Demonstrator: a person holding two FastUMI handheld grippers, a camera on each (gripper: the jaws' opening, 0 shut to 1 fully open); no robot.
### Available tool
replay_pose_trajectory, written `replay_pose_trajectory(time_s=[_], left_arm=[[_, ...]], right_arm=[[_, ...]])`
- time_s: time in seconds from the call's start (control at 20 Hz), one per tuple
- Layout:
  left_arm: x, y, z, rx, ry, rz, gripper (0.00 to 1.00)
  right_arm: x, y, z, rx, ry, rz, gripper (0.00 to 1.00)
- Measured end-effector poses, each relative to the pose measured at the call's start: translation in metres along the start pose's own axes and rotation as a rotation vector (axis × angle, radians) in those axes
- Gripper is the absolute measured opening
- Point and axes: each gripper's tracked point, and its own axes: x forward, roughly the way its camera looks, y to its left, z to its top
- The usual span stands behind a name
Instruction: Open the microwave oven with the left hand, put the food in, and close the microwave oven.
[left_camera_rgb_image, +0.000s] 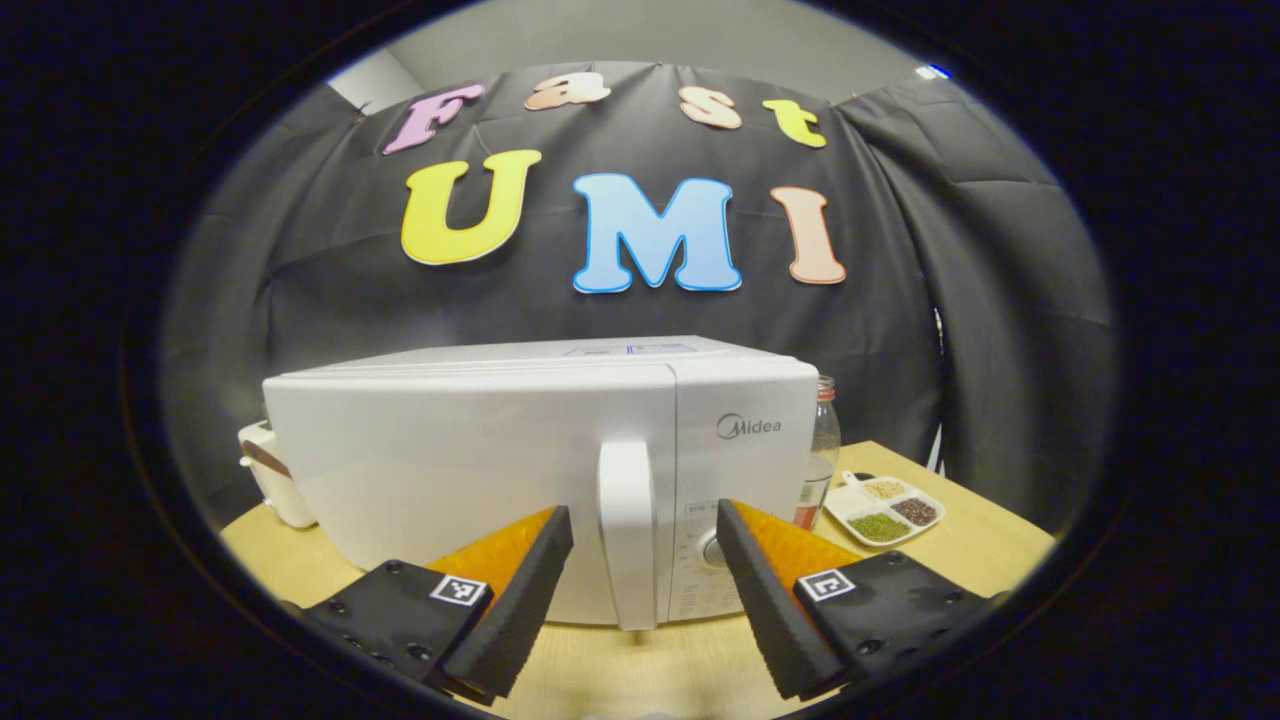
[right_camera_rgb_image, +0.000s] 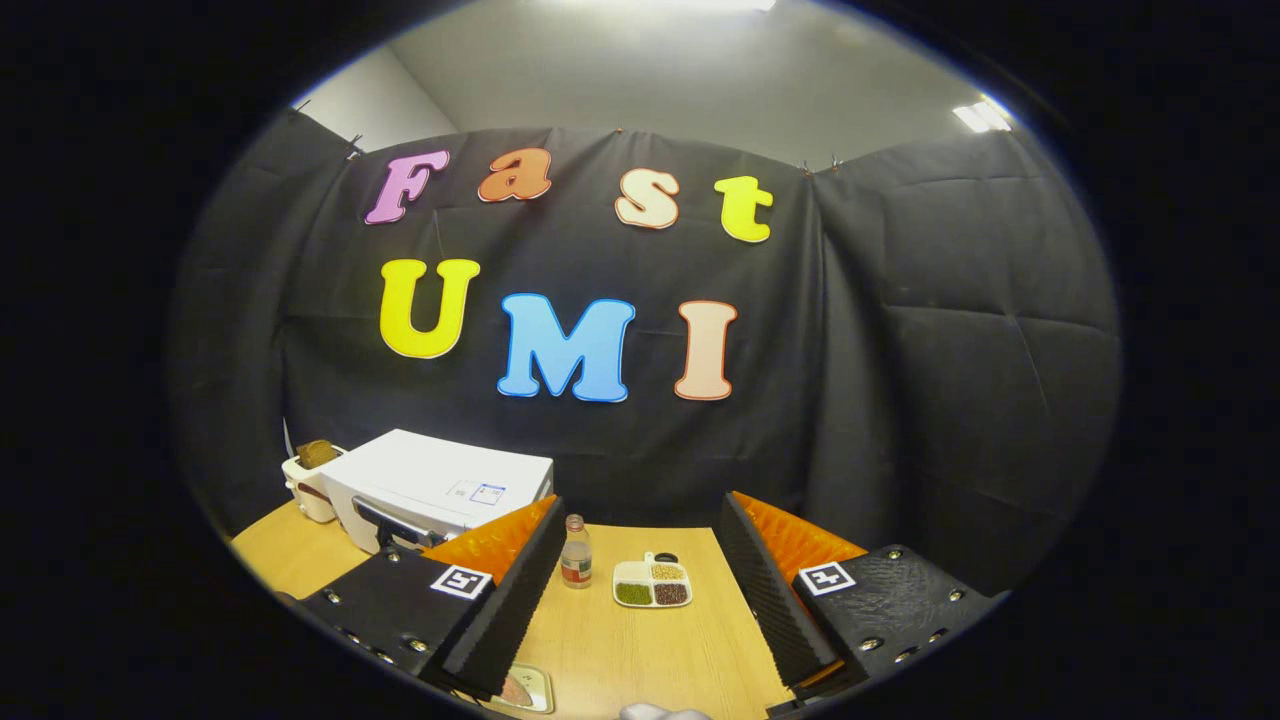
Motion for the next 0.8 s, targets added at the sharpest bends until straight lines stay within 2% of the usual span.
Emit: replay_pose_trajectory(time_s=[0.15,0.25,0.3,0.4,0.5,0.7,0.8], left_arm=[[0.003,-0.001,-0.005,-0.011,0.010,-0.006,0.99],[0.009,0.003,-0.007,-0.027,0.029,-0.004,0.88],[0.005,0.008,-0.011,-0.025,0.057,0.017,0.69],[0.012,0.007,-0.010,-0.043,0.047,0.005,0.31],[0.008,0.008,-0.008,-0.036,0.048,0.003,0.30],[0.005,0.009,-0.008,-0.033,0.054,-0.001,0.21],[0.006,0.010,-0.008,-0.028,0.056,-0.006,0.21]], right_arm=[[0.001,-0.002,-0.002,-0.010,0.003,-0.009,0.96],[0.003,-0.001,-0.004,-0.013,0.006,-0.007,0.96],[0.003,0.001,-0.004,-0.016,0.008,-0.004,0.96],[0.003,0.005,-0.005,-0.029,0.013,0.004,0.96],[0.002,0.007,-0.003,-0.038,0.012,0.012,0.96],[-0.001,0.011,-0.004,-0.044,0.010,0.022,0.96],[-0.003,0.011,-0.004,-0.051,0.011,0.022,0.96]])
